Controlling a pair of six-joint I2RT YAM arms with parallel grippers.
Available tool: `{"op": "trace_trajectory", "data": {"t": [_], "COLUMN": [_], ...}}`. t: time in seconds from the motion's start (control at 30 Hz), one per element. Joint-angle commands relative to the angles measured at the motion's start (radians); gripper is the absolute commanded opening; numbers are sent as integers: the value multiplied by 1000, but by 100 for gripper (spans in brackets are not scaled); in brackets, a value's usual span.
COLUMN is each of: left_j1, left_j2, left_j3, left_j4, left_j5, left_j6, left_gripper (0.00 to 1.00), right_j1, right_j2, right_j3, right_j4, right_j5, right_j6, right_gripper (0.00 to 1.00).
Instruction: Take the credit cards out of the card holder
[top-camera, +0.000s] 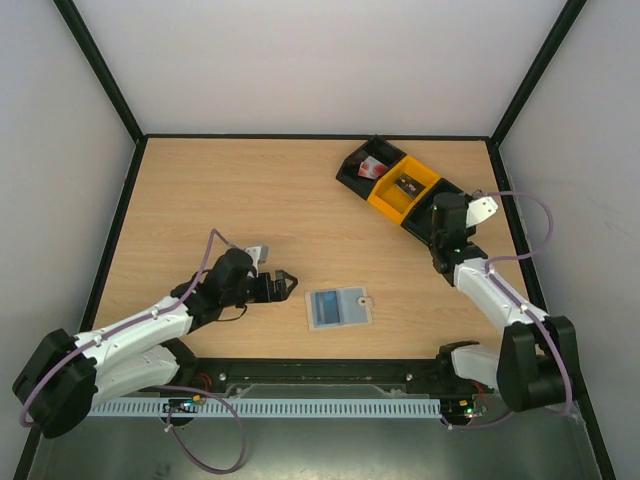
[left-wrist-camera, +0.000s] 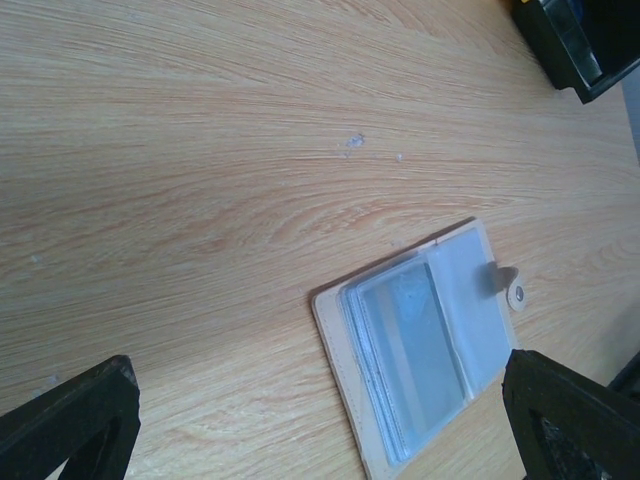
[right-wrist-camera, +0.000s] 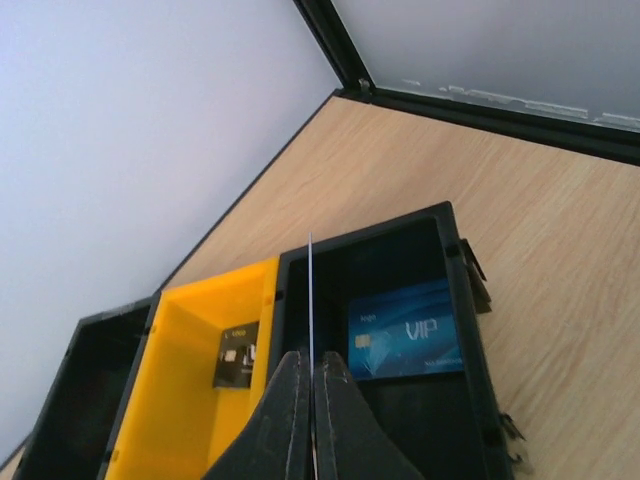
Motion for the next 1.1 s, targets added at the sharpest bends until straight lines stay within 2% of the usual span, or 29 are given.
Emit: {"op": "trace_trajectory", "data": {"t": [0.0, 0.4, 0.57, 0.67, 0.73, 1.07], "left_j1": [11, 31, 45, 62, 68, 97], "left_j2": [-22, -79, -99, -124, -142, -211], "left_j3": [-19, 22, 8, 20, 23, 12], "left_j4": [35, -4, -10, -26, -32, -68], "left_j5": [57, 111, 127, 139, 139, 142], "left_j6": [-16, -3, 10, 25, 27, 26], "left_gripper": [100, 100, 100, 100, 100, 100], "right_j1": [-4, -22, -57, -60, -65, -71], "right_j2": [79, 313, 405, 439, 466, 624], "right_j3": [-10, -38, -21, -24, -31, 64], "right_j4": [179, 478, 501, 526, 578, 626], "right_j5": [106, 100, 41, 58, 54, 21], "right_j6": [45, 121, 179, 197, 188, 175], "right_gripper": [2, 2, 2, 2, 2, 2]}}
